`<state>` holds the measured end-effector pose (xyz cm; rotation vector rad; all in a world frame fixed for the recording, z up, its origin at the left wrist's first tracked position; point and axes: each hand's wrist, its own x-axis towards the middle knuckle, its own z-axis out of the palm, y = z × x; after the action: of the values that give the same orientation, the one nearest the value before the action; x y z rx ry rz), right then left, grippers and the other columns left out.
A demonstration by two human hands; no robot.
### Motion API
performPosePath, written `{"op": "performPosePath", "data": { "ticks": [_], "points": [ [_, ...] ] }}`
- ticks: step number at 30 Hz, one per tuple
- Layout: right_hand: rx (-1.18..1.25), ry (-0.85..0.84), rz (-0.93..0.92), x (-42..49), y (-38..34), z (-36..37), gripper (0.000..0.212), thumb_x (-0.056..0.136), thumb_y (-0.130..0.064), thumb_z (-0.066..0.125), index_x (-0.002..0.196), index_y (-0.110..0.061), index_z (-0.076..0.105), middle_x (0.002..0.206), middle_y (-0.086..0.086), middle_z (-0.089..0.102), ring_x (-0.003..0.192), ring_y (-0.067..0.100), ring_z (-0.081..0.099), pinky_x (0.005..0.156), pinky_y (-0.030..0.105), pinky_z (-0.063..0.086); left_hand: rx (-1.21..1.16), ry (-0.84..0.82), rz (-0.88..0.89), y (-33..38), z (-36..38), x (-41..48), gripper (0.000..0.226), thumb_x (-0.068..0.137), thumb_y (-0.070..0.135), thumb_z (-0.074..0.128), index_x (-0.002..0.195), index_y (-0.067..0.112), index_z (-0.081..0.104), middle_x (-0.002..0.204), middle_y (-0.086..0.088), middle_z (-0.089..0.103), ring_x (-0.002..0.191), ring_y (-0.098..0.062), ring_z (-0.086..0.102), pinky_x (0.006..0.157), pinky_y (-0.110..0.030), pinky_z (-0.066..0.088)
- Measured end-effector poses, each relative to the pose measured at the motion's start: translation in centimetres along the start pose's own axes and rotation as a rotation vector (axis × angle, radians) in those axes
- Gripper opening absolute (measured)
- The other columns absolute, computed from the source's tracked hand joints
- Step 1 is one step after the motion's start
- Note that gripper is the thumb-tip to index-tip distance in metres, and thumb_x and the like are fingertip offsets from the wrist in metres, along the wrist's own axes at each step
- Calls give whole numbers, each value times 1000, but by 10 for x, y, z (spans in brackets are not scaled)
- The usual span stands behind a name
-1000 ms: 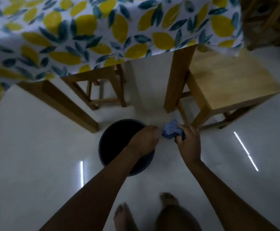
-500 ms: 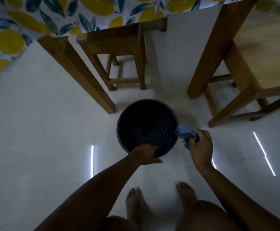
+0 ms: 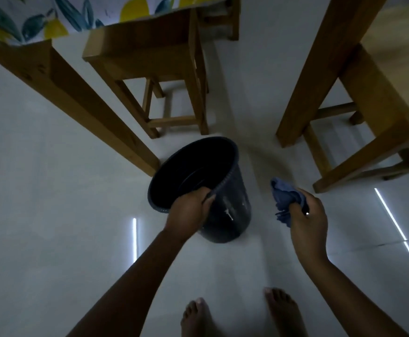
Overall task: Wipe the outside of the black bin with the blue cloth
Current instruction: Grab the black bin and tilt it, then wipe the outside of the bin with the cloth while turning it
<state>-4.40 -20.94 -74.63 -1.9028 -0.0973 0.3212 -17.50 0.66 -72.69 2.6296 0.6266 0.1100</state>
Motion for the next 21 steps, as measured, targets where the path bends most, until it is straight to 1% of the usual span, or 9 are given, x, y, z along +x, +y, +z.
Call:
{"op": "performPosePath", "data": {
  "ticks": [2,4,7,10,13,15,17,19,21],
  "points": [
    [-5,-20,-15,3,1,3,33,85,-17,48,113,-24,63,109,7,64,96,22,64,79,36,56,-44,82,-100,-7,-3,3,27,100,32,45,94,15,64,82,-1,72,72,-16,66,66,-25,49],
    [-18,-33,-35,7,0,7,31,87,-15,49,112,-24,63,109,7,64,95,20,64,81,41,56,-141,90,-230,-14,0,2,28,101,33,43,98,15,64,86,2,70,74,-11,62,67,-19,43],
    [-57,-51,-71,9,0,12,31,87,-14,48,112,-21,64,109,6,63,95,18,62,81,37,54,-270,58,-309,-22,13,-8,23,100,35,43,91,22,60,83,6,64,75,-11,61,62,-9,39],
    [-111,-52,-82,7,10,19,32,89,-3,49,114,-18,63,111,6,59,98,17,57,81,24,46,-327,26,-384,-25,27,-19,22,101,35,43,89,24,58,83,5,64,77,-13,62,62,-5,39],
    [-217,-214,-142,6,33,30,38,88,-3,47,119,-19,62,109,4,59,100,18,57,84,26,47,-346,22,-406,-24,29,-16,20,98,37,48,89,23,59,84,4,66,81,-16,65,64,-9,42],
    [-329,-386,-179,1,50,40,46,83,-9,48,126,-20,59,115,7,57,105,24,56,89,39,50,-374,-31,-438,-22,25,-10,20,89,44,62,90,24,57,81,10,64,77,-9,63,65,-13,45],
    [-475,-468,-287,-5,63,47,53,76,-19,54,129,-18,57,127,9,51,116,30,49,96,47,47,-373,-100,-451,-21,23,-5,35,75,47,75,95,27,54,84,17,61,77,-2,59,67,-14,47],
    [-544,-469,-416,0,69,51,52,80,-36,57,130,-19,54,145,10,40,132,29,37,106,46,36,-360,-120,-438,-23,23,-1,43,70,44,80,98,27,52,88,17,61,78,-4,59,66,-12,46],
    [-505,-531,-409,13,72,59,57,89,-50,46,137,-19,46,156,9,28,141,26,28,112,43,29,-358,-107,-434,-26,27,1,42,71,44,79,98,28,51,86,20,59,76,0,57,65,-10,46]
  ]
}}
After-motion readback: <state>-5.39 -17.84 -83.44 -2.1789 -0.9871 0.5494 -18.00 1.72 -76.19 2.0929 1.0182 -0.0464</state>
